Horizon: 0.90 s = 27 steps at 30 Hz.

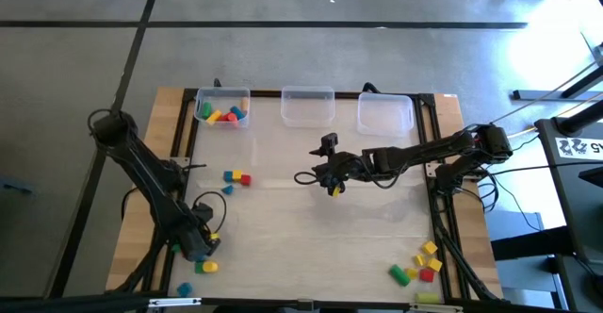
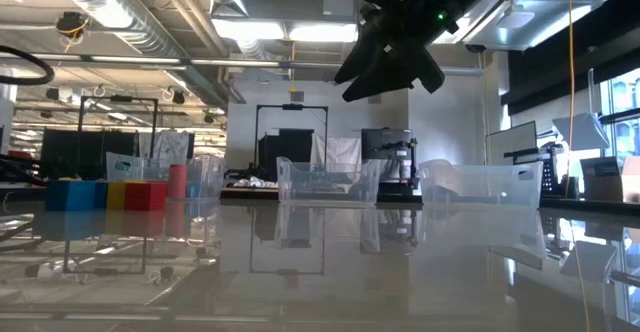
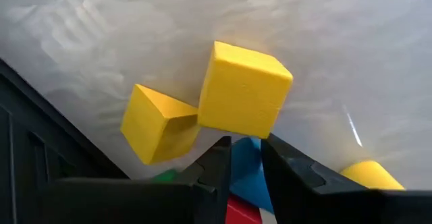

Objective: Sort blocks by size
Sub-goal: Put the cylindrical blue block into the left transparent bin

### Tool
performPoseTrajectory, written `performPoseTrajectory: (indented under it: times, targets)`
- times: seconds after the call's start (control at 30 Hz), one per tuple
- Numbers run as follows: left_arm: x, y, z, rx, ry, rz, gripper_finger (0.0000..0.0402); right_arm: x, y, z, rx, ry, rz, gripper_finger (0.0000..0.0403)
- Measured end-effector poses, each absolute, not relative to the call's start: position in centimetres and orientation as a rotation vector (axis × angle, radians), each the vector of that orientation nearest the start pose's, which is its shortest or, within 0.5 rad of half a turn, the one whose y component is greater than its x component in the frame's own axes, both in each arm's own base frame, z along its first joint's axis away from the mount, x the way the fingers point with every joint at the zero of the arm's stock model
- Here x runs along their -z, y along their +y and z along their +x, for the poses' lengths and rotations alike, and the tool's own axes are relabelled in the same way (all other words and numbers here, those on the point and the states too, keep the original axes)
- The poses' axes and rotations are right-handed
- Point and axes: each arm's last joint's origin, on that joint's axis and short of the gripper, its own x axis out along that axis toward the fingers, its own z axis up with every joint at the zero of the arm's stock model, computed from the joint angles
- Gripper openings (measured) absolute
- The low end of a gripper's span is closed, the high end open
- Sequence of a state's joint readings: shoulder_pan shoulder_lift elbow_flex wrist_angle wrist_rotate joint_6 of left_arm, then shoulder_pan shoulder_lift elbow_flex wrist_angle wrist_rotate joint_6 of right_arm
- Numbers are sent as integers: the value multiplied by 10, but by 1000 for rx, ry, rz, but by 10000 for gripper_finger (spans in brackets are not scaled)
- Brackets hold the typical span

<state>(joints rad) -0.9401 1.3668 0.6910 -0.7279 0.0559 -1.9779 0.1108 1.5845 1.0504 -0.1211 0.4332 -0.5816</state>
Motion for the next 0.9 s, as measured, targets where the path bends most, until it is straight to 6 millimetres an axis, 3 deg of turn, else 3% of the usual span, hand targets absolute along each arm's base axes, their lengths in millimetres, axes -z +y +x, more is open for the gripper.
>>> performPoseTrajectory:
  times: [0.27,0.6,0.9]
  targets:
    - [-181,-160,114,-585,1447,-942,76,-237,25,339,119,712,-733,250]
    - [-191,-153,116,-400,1285,-746,80,-237,25,339,119,712,-733,250]
    - [-191,-148,122,-412,1163,-688,184,-236,26,339,118,714,-734,250]
